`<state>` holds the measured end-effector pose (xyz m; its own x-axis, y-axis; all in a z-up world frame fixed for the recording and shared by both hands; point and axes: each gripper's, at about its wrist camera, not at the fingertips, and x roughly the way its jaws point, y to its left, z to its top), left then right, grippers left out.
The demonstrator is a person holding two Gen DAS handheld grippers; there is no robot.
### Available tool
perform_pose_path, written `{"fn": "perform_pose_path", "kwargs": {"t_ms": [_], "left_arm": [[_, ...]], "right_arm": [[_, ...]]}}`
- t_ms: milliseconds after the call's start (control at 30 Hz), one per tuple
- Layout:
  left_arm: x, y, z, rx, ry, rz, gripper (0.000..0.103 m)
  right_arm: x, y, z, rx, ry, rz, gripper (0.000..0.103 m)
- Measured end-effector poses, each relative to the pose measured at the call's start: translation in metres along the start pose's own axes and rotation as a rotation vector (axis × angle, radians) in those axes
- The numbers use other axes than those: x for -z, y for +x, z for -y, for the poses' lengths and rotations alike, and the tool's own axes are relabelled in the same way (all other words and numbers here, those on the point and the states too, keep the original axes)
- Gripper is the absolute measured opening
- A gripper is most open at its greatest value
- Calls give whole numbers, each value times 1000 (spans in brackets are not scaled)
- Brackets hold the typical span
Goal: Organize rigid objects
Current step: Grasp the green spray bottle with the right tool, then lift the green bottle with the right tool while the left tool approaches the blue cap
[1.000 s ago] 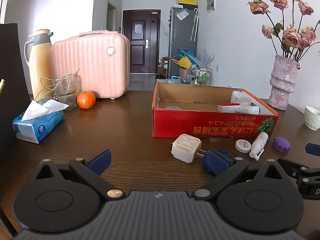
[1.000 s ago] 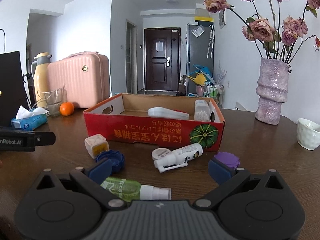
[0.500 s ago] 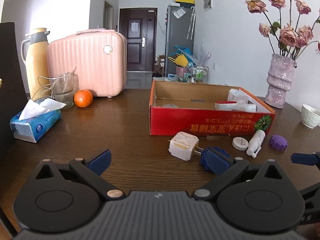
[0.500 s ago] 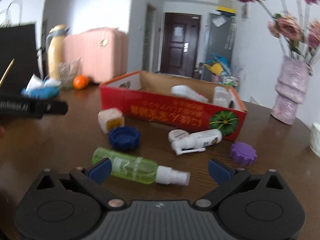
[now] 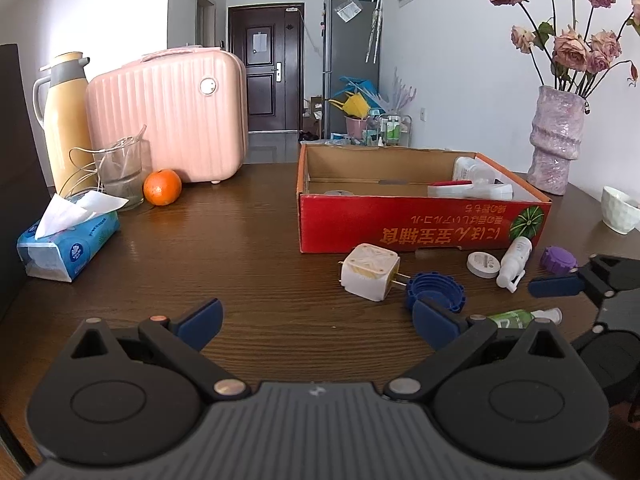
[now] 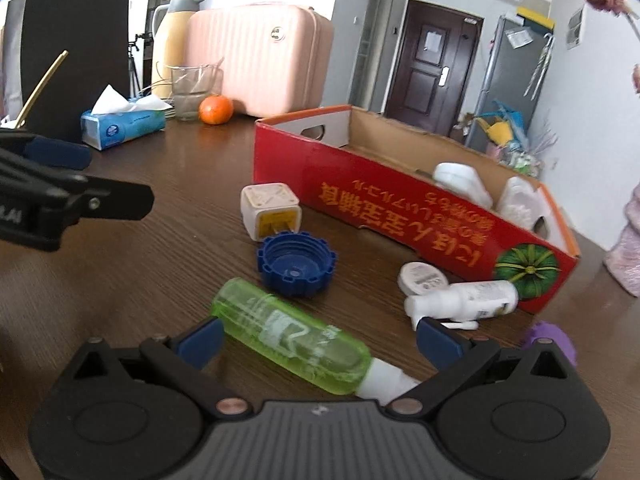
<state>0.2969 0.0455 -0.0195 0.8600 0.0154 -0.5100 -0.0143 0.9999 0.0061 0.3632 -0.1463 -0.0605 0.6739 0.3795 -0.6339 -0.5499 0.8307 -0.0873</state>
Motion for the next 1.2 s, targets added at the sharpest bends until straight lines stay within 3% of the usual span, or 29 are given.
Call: {"fn": "perform_pose_path", "kwargs": {"t_ms": [200,567,833,933,1200], "left_arm": [[0,2,-5,-1,-1,-11,103],[0,0,-6,2,3,-12,103],[1,-1,-3,4,12,-10,103],[2,-2,-3,5,15,-8,103],[2,-2,-2,3,14,-4,103]], "right_arm": [[2,11,6,-120,55,-27,85],[5,3,9,-106,74,-16,48],[8,-2,0,-72,84,-9,42],[8,-4,-4,-62,95,-8,30],[13,-12,-7,-15,185,13,30]]}}
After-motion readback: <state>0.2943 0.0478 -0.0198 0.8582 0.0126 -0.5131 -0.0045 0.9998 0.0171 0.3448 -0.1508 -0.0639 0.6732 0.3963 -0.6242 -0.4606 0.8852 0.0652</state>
